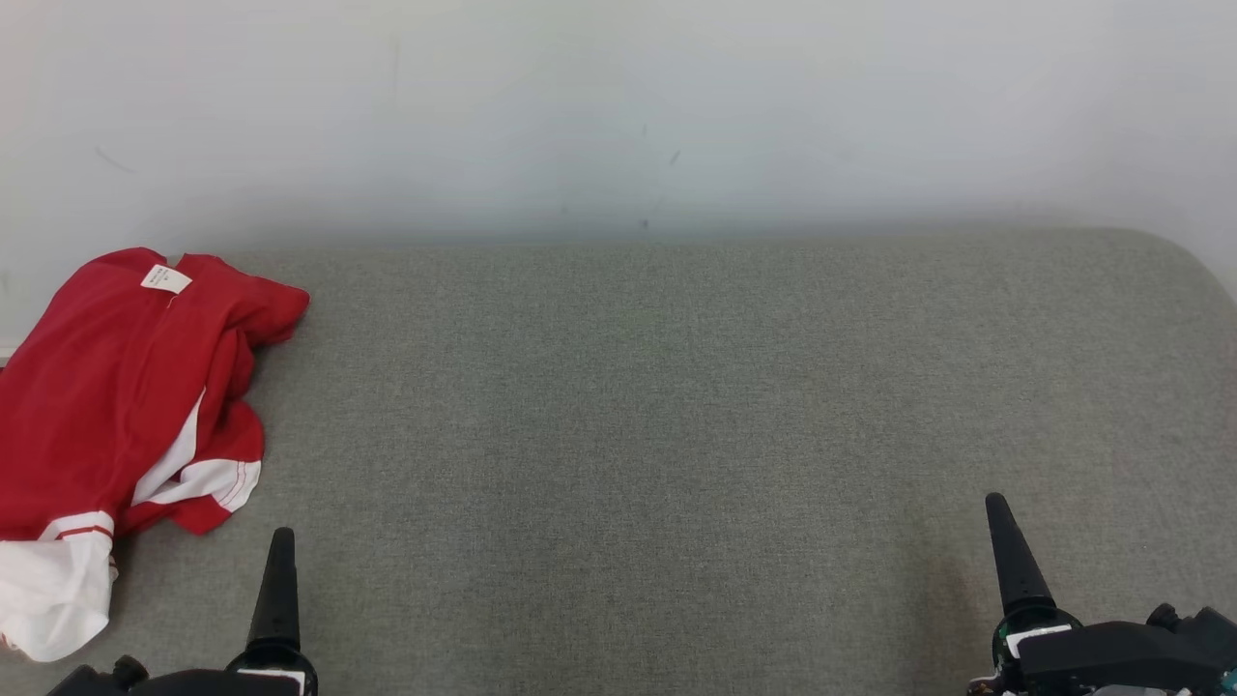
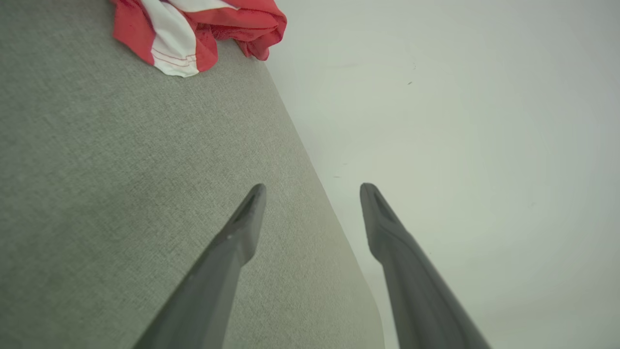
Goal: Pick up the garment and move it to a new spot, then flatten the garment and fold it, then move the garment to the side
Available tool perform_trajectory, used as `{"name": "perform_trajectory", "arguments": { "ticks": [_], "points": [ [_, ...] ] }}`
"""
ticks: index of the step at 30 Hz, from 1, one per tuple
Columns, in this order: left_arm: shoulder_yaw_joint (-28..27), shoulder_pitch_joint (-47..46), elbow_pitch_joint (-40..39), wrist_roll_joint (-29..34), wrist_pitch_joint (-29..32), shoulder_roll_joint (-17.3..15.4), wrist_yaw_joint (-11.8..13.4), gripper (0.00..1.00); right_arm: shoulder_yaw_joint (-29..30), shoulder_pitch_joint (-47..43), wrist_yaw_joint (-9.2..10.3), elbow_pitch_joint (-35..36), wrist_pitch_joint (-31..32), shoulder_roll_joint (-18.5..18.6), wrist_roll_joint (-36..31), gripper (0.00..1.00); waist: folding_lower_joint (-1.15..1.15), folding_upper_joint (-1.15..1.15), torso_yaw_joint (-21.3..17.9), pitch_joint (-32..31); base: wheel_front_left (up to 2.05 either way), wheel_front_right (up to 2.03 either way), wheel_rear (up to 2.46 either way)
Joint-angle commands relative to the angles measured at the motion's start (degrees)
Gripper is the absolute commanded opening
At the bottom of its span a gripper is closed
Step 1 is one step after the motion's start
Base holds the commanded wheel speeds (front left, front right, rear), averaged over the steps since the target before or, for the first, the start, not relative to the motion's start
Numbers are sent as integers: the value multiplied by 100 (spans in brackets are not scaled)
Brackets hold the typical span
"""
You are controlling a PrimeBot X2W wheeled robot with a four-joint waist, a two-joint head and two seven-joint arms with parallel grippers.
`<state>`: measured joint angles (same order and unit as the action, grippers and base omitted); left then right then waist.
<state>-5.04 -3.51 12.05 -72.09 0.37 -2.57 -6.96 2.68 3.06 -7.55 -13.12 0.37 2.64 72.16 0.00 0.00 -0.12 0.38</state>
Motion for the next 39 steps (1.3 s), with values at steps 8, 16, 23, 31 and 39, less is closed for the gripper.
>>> {"name": "perform_trajectory", "arguments": {
  "ticks": [8, 16, 23, 31, 39],
  "points": [
    [58, 15, -227, 1131, -215, -24, 62, 100, -151, 7, 3, 194, -223, 21, -1194, 100, 0, 0, -3, 7, 0, 0, 0],
    [120, 63, -289, 2082, -381, -105, 82, 100, -223, -16, 4, 266, -389, 22, -2156, 100, 0, 0, 0, 21, 0, 0, 0],
    [205, 90, -376, 2768, -518, -186, 103, 100, -273, -44, 4, 309, -525, 24, -2862, 100, 0, 0, -1, 29, 0, 0, 0],
    [315, 144, -432, 3378, -662, -261, 83, 100, -293, -98, 5, 298, -668, 25, -3521, 100, 0, 0, 5, 12, 0, 0, 0],
    [424, 209, -461, 3833, -799, -339, 40, 100, -321, -153, 6, 308, -801, 27, -4130, 100, 0, 0, 10, -21, 0, 0, 0]
  ]
}}
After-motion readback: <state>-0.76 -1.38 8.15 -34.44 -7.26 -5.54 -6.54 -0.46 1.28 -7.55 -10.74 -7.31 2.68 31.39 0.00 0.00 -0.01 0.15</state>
